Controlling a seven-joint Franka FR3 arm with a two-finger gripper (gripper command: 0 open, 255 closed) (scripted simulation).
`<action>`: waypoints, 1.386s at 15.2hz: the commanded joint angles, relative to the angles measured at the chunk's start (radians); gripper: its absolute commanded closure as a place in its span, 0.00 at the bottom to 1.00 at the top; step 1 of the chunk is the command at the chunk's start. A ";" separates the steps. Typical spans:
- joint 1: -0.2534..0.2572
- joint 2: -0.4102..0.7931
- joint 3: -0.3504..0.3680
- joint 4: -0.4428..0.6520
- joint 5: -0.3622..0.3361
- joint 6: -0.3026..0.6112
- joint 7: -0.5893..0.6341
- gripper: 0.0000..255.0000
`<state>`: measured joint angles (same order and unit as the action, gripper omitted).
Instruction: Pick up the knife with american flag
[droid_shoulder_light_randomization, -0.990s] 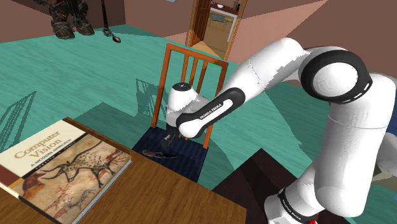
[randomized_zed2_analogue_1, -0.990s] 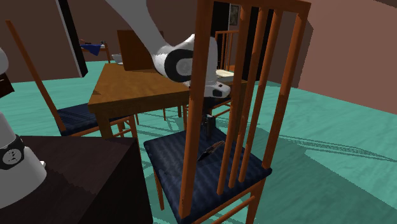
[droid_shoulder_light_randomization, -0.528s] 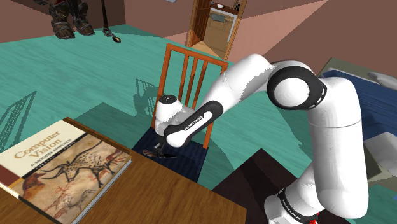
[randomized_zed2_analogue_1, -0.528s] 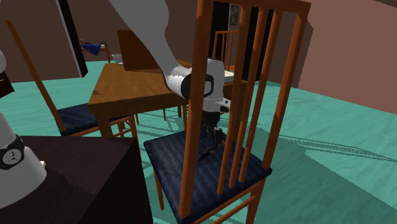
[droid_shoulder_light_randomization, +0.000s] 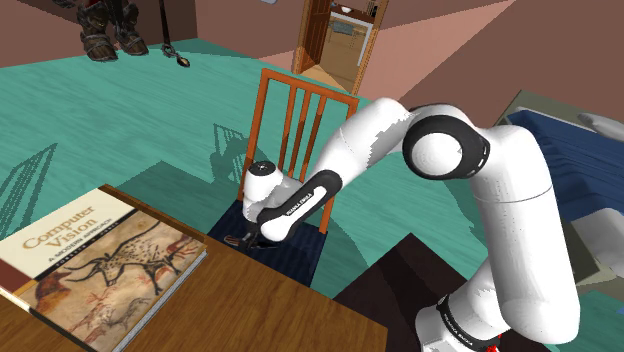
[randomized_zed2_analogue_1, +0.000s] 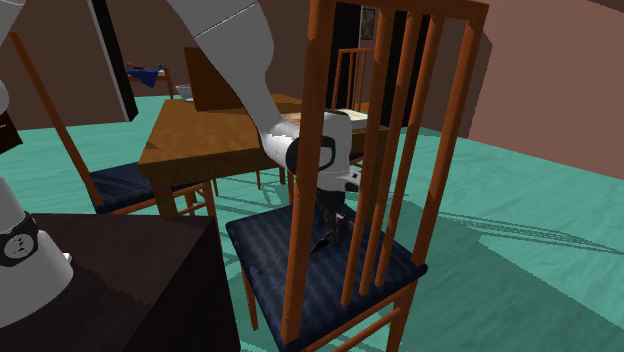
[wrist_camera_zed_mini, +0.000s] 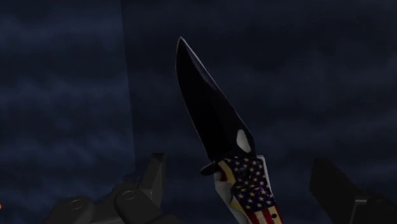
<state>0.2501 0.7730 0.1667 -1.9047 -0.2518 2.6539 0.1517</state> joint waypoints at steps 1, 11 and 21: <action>0.000 0.004 -0.001 0.001 -0.001 0.004 0.000 1.00; -0.002 -0.008 0.002 -0.003 0.001 -0.004 -0.002 1.00; -0.026 -0.128 0.033 -0.047 0.027 -0.081 -0.019 1.00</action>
<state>0.2276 0.6585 0.1964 -1.9455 -0.2275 2.5800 0.1353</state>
